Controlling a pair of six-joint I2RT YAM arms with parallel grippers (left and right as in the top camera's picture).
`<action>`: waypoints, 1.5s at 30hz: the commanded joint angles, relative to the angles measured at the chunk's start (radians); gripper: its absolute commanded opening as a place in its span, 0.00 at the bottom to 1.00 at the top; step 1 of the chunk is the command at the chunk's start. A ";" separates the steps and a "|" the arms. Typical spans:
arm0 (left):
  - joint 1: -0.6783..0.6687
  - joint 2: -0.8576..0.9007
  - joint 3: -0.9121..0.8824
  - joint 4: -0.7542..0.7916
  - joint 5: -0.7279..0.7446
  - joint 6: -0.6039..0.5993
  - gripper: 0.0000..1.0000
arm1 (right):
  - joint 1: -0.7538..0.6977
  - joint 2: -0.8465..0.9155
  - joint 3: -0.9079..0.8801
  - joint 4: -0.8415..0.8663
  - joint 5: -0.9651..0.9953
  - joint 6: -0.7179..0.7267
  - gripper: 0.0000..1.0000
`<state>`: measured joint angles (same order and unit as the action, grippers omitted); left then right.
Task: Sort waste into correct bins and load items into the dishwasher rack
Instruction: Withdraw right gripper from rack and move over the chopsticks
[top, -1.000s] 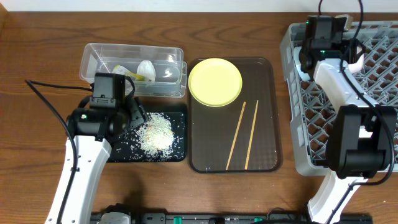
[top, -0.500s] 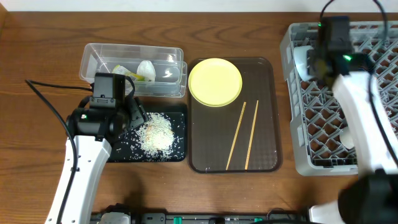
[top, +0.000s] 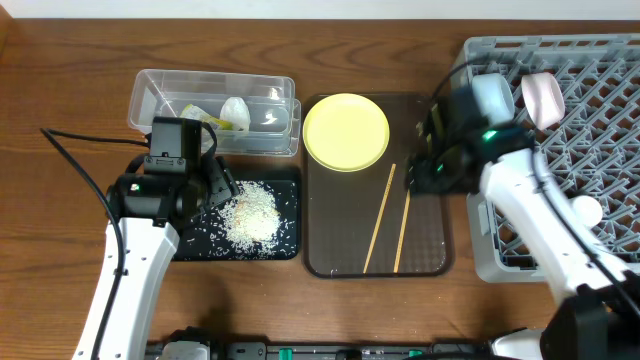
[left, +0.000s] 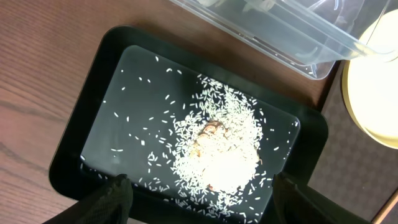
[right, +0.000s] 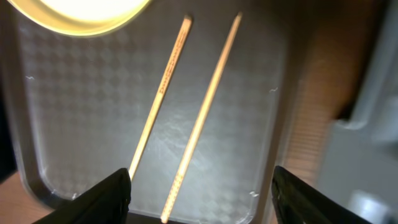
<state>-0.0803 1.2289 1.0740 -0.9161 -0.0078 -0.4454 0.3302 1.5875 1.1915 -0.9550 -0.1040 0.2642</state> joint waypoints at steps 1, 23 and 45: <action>0.005 0.005 0.010 -0.003 -0.019 -0.002 0.75 | 0.064 0.010 -0.124 0.077 0.029 0.127 0.68; 0.004 0.005 0.010 -0.003 -0.019 -0.002 0.75 | 0.198 0.009 -0.423 0.390 0.183 0.416 0.12; 0.005 0.005 0.010 -0.004 -0.019 -0.002 0.75 | -0.167 -0.053 0.122 -0.123 0.182 -0.176 0.01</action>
<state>-0.0803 1.2289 1.0740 -0.9165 -0.0074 -0.4454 0.2180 1.5341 1.3117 -1.0584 0.0692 0.2188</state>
